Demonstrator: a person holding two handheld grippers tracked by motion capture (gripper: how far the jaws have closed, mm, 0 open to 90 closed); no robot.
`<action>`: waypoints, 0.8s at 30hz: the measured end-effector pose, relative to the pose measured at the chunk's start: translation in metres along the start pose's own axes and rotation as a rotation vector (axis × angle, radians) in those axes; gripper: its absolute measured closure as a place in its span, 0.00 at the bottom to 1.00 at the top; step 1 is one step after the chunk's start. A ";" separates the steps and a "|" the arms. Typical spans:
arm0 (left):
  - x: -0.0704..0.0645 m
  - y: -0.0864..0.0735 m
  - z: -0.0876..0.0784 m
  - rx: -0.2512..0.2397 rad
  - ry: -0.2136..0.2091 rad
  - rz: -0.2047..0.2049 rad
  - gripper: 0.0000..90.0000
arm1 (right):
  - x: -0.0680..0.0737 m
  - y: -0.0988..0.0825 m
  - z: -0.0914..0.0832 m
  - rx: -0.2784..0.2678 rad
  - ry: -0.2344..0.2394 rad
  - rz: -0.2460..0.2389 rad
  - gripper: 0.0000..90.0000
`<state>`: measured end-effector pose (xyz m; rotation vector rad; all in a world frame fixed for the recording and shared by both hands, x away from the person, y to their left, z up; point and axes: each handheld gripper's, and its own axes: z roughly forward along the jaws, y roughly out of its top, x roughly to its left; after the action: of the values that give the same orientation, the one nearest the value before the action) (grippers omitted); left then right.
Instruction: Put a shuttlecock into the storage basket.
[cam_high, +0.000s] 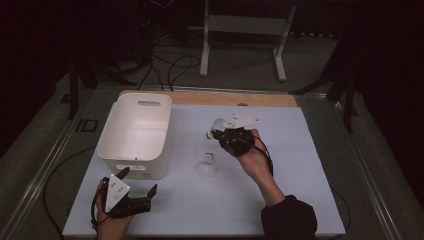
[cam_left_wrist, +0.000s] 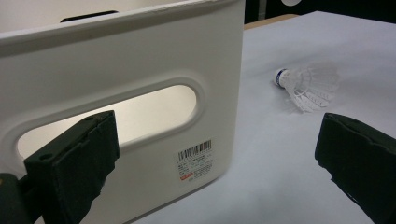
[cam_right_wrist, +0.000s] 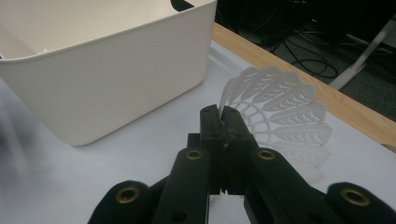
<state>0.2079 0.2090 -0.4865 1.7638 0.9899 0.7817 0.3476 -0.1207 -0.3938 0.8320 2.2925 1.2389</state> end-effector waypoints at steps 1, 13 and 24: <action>0.000 0.000 0.000 0.000 0.000 0.000 0.00 | 0.000 0.000 0.000 0.000 0.000 0.000 0.99; 0.000 0.000 0.000 0.000 0.000 0.000 0.00 | 0.004 0.004 0.000 -0.009 0.008 -0.007 0.99; 0.000 0.000 0.000 0.000 -0.001 0.001 0.01 | 0.007 0.009 -0.001 -0.019 0.016 -0.005 0.99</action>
<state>0.2079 0.2088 -0.4866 1.7651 0.9884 0.7816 0.3445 -0.1129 -0.3859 0.8113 2.2903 1.2679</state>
